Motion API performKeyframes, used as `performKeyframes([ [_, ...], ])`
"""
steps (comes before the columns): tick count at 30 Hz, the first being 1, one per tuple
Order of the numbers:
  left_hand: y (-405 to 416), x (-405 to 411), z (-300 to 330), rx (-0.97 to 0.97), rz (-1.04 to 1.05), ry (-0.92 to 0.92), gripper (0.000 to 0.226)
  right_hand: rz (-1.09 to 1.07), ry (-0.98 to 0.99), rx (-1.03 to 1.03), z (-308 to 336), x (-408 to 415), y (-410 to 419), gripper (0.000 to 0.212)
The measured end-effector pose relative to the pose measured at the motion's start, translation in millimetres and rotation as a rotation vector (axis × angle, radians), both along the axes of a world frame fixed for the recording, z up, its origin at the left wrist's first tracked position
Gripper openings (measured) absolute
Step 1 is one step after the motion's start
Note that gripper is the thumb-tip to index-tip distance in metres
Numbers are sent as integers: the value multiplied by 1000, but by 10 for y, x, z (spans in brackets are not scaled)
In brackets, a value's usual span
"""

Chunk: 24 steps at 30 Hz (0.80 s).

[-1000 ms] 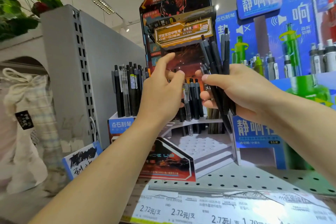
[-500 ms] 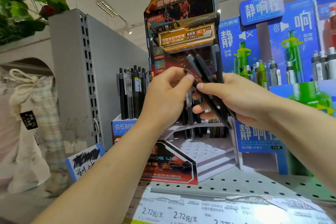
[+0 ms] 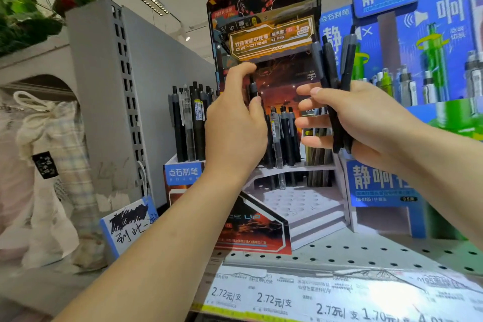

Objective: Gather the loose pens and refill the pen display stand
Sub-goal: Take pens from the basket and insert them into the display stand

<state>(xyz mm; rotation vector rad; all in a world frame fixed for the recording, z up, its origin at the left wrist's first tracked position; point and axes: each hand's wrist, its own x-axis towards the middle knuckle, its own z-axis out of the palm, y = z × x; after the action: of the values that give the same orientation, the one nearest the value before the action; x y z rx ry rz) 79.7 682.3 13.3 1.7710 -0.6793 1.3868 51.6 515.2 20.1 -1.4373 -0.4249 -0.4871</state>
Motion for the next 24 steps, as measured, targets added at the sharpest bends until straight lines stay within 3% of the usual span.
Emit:
performKeyframes([
  [8,-40,40,-4,129,219,122,28,14,-10,-56,11,-16,3,21],
  [16,-90,40,1,418,507,423,59,24,-11,-84,10,-4,7,26],
  [24,-72,12,54,546,662,482,57,64,8,-77,11,0,-5,17],
])
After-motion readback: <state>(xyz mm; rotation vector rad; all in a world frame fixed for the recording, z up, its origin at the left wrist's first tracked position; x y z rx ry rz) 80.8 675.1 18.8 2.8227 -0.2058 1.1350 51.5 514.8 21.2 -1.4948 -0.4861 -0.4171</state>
